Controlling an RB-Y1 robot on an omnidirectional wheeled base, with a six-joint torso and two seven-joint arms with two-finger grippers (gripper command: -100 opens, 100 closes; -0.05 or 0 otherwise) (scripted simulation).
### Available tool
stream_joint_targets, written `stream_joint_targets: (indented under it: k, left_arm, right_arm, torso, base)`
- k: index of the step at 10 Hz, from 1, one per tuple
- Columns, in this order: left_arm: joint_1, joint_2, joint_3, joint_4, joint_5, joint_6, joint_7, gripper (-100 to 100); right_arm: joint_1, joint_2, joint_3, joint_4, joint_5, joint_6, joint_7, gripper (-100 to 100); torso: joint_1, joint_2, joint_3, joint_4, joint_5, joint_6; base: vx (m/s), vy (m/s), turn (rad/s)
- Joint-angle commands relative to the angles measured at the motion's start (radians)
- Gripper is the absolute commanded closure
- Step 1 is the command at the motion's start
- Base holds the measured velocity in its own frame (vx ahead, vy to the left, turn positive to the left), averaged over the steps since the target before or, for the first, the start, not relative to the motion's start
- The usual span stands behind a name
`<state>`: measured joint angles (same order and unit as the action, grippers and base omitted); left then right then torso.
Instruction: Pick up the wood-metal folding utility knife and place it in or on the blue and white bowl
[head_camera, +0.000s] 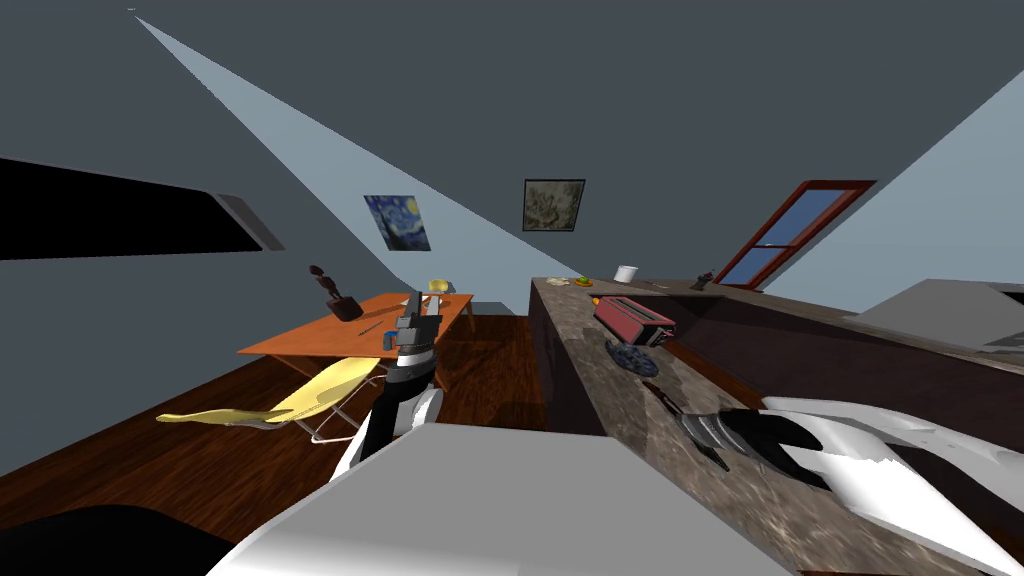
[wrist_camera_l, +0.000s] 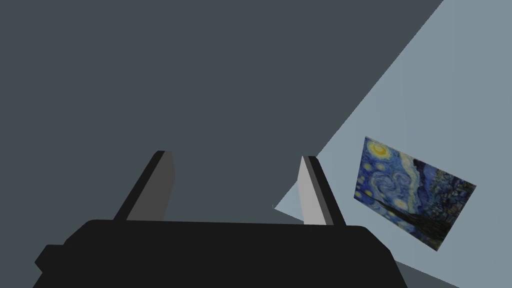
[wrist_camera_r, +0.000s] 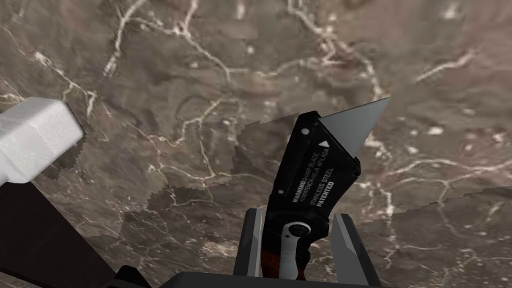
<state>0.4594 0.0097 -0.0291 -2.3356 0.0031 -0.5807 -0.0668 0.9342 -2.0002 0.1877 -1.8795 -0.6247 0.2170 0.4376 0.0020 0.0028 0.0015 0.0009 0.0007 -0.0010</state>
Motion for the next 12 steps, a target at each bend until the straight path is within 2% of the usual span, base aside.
stream_joint_targets:
  k: [1,4,6,8,10,12]
  left_arm:
    - [0.0,0.0,0.0,0.0,0.0,0.0,0.0,0]
    - [0.0,0.0,0.0,0.0,0.0,0.0,0.0,0]
    - [0.0,0.0,0.0,0.0,0.0,0.0,0.0,0]
    - [0.0,0.0,0.0,0.0,0.0,0.0,0.0,0]
    - [0.0,0.0,0.0,0.0,0.0,0.0,0.0,0]
    - [0.0,0.0,0.0,0.0,0.0,0.0,0.0,0]
  right_arm:
    - [-0.012,-0.034,-0.022,0.029,0.034,-0.004,-0.008,100]
    - [-0.013,-0.043,-0.029,0.037,0.05,-0.002,-0.015,100]
    - [-0.009,-0.068,-0.049,0.062,0.099,0.006,-0.039,100]
    - [-0.009,-0.068,-0.049,0.062,0.099,0.006,-0.039,100]
    - [0.0,-0.087,-0.063,0.084,0.143,0.013,-0.066,100]
    - [0.007,-0.108,-0.078,0.103,0.187,0.02,-0.099,100]
  torso:
    - [0.0,0.0,0.0,0.0,0.0,0.0]
    - [0.004,0.006,0.004,0.001,0.001,0.001]
    - [0.003,0.005,0.003,0.001,0.001,0.0]
    - [0.004,0.008,0.005,0.002,0.002,0.001]
    - [0.003,0.005,0.003,0.001,0.002,0.001]
    - [0.004,0.012,0.007,0.003,0.002,0.002]
  base:
    - [-0.101,0.06,0.045]
    - [-0.095,0.054,0.006]
    - [-0.125,0.059,0.01]
    - [-0.068,0.028,-0.006]
    - [-0.108,0.04,0.0]
    - [-0.209,0.043,-0.013]
